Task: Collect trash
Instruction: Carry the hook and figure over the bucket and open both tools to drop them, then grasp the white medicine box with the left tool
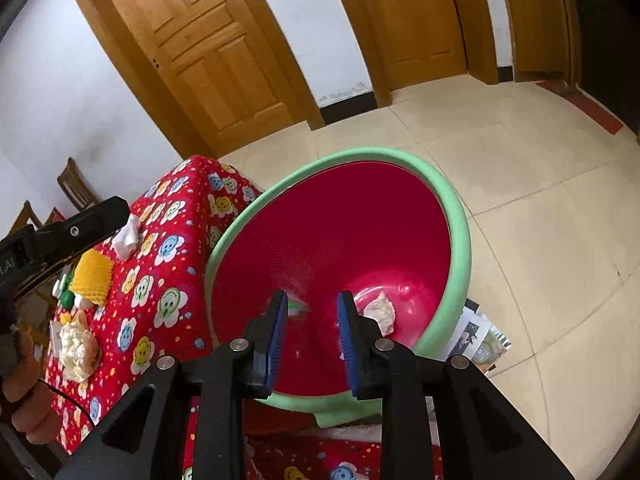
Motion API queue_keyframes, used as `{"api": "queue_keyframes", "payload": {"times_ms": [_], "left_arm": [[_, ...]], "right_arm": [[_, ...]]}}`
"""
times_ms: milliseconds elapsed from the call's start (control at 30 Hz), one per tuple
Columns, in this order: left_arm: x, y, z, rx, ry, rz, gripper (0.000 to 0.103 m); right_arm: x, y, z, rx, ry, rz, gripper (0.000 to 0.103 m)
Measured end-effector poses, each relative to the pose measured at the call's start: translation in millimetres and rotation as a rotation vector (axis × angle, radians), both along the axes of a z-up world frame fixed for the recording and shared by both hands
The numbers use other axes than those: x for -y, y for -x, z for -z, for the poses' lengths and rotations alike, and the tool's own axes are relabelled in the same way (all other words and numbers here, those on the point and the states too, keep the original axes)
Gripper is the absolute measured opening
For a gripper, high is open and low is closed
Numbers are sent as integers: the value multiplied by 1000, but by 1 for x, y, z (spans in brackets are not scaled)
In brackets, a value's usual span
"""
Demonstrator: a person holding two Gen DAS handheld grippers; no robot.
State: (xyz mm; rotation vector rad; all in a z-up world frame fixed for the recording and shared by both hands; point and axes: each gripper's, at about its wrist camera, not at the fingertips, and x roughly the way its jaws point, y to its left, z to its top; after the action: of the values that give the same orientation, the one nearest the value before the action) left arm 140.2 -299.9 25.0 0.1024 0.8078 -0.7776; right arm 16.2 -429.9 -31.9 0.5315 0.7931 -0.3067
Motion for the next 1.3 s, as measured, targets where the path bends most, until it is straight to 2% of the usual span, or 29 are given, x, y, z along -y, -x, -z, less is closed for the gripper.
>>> {"api": "queue_keyframes", "payload": {"times_ms": [167,467,667,1067,1300], "left_arm": [[-12,1,-8,21,-5,-33,33],[-48,2,-27,48,5,-106,33],[-82,1,-33,47,2,-185,34],[-170,-13,-29,17,-18,-423,43],[-223,-26,-12,-42,-51,-623,45]], "right_arm": [[-1,4,-4,9,-2,14,43],[-10,9,-18,41,3,7,56],[-24,8,-27,62,3,-23,60],[-58,-2,-41,89,10,-101,71],[-81,-25,-46,93,16,-165,74]]}}
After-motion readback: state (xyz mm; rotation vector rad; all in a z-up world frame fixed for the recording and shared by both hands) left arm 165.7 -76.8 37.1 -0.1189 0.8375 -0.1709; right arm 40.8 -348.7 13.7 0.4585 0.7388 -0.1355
